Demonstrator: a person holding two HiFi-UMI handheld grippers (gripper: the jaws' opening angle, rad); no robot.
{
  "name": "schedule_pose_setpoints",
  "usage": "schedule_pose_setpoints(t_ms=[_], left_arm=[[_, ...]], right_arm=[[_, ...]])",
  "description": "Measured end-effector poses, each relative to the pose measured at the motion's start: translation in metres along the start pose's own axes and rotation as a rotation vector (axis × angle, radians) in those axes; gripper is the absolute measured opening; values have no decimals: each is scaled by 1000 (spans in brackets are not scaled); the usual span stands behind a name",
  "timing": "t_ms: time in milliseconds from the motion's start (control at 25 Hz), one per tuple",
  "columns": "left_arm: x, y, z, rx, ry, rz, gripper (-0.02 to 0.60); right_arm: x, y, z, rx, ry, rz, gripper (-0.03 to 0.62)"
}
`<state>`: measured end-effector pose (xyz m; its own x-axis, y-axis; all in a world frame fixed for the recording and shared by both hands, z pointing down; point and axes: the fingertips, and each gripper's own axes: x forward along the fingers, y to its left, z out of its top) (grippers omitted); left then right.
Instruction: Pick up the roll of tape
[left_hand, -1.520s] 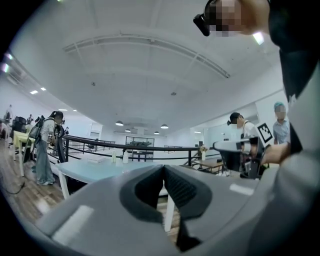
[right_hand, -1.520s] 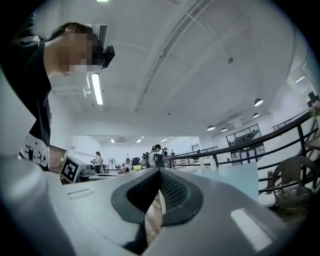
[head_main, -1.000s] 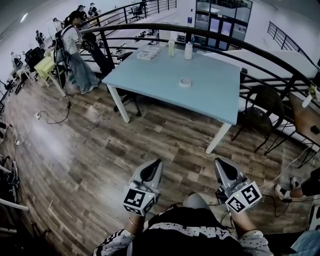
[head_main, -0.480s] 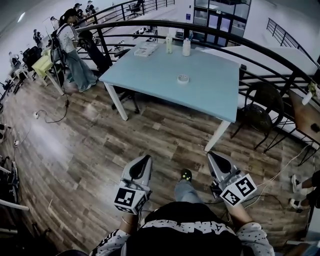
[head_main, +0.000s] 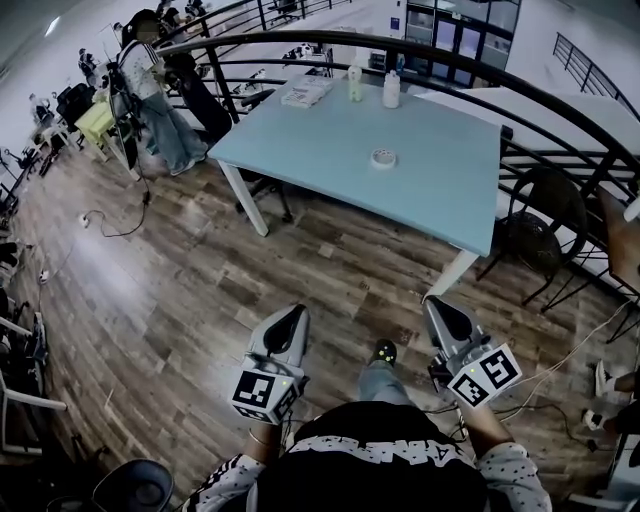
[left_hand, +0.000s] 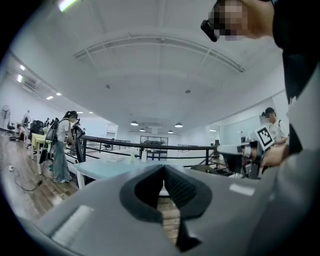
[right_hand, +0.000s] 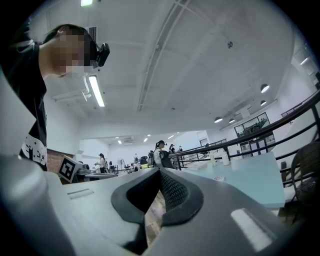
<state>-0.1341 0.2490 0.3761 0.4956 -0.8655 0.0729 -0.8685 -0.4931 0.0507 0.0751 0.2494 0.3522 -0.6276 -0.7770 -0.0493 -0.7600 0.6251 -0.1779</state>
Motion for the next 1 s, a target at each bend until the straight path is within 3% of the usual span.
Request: schedule_pose_setpoints(t_ms=[520,1000], left_arm=[[58,20,-4,9,32,51,0],[85,41,3,37,71,155,0]], right_arm=[[45,-61,-16,60,27,25,2],[98,-96,-20,120,31,125,2]])
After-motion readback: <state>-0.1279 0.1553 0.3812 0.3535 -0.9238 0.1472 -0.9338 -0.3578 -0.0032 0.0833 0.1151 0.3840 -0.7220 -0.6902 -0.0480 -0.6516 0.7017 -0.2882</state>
